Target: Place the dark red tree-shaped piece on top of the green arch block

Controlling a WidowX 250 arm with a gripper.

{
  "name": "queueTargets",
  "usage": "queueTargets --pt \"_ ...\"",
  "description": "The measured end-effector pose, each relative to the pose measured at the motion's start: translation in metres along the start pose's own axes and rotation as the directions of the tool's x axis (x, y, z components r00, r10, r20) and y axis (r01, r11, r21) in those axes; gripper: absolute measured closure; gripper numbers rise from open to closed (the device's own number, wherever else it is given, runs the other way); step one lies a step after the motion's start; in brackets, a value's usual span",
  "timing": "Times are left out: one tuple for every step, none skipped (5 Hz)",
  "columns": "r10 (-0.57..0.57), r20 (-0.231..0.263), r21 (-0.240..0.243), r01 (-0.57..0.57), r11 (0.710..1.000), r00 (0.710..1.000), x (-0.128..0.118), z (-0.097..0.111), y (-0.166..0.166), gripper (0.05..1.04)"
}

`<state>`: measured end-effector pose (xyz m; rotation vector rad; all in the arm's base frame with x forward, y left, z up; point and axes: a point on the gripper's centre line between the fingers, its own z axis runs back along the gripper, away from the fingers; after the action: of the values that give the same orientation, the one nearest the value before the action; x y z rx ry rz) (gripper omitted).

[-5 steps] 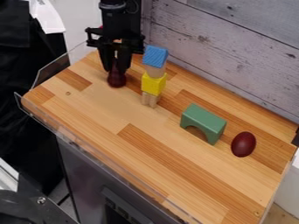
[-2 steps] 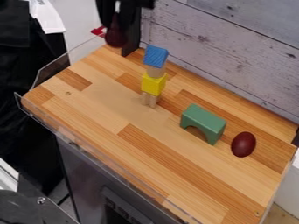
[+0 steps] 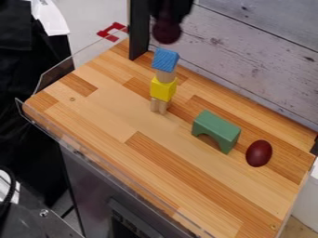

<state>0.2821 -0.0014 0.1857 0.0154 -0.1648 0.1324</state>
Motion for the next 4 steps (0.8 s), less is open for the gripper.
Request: queueTargets --pt "-0.061 -0.059 -0.038 0.059 0.998 0.996 0.006 -0.029 -0.018 0.743" --pt "-0.150 -0.066 -0.063 0.146 0.987 0.986 0.014 -0.062 -0.048 0.743" --pt "-0.197 -0.050 -0.054 0.194 0.979 0.979 0.015 -0.083 -0.066 0.743" --pt "-0.226 -0.059 -0.065 0.222 0.973 0.972 0.014 -0.098 -0.075 0.743"
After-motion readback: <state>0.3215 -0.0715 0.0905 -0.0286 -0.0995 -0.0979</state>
